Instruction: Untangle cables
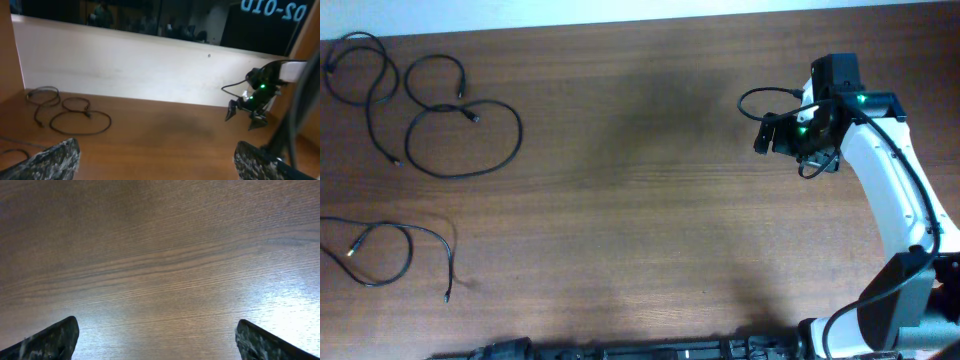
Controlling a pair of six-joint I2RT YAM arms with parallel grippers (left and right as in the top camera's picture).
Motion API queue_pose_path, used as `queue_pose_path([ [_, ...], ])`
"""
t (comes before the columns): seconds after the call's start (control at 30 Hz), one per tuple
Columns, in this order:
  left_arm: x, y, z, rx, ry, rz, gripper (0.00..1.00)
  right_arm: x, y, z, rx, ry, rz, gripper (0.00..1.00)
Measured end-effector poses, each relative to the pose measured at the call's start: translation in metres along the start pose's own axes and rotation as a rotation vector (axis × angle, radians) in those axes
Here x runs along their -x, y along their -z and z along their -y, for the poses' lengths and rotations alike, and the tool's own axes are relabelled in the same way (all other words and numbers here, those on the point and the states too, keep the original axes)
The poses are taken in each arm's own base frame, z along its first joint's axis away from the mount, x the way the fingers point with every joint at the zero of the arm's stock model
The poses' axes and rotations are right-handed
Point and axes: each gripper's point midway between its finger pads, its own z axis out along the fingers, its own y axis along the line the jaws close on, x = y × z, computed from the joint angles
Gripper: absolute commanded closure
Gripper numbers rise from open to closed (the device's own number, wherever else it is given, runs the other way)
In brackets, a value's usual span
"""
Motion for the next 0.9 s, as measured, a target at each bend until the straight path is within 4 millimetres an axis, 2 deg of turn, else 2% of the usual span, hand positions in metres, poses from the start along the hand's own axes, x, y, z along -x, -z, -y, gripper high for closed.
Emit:
queue_pose_path([
  [0.13, 0.003, -0.040, -0.011, 0.003, -0.001, -0.009, 0.01, 0.000, 0.000, 0.000, 0.000, 0.000, 0.000, 0.01],
  [0.27, -0.011, -0.075, -0.024, -0.018, 0.009, -0.052, 0.01, 0.000, 0.000, 0.000, -0.001, 0.000, -0.001, 0.01],
  [0.37, -0.017, -0.122, -0.043, 0.008, -0.002, -0.055, 0.01, -0.001, 0.000, 0.000, -0.001, 0.000, -0.002, 0.01],
  [0.4, -0.019, -0.127, -0.045, 0.013, -0.008, -0.063, 0.01, 0.000, -0.001, 0.000, -0.001, 0.000, -0.002, 0.01],
  [0.43, -0.028, -0.151, -0.054, 0.028, -0.015, -0.080, 0.01, 0.000, -0.001, 0.000, -0.001, 0.000, -0.002, 0.01],
  [0.57, -0.040, -0.206, -0.069, 0.030, -0.051, -0.035, 0.01, 0.000, -0.001, 0.000, -0.001, 0.000, -0.002, 0.01],
  [0.63, -0.059, -0.235, -0.079, 0.036, -0.085, -0.036, 0.01, 0.000, -0.001, 0.000, -0.001, 0.000, -0.003, 0.01],
  [0.87, -0.099, -0.279, -0.095, 0.032, -0.129, -0.017, 0.01, 0.000, -0.001, 0.000, -0.001, 0.000, -0.003, 0.01],
  [0.9, -0.113, -0.288, -0.100, 0.033, -0.128, -0.021, 0.01, 0.000, -0.001, 0.000, -0.001, 0.000, -0.002, 0.02],
])
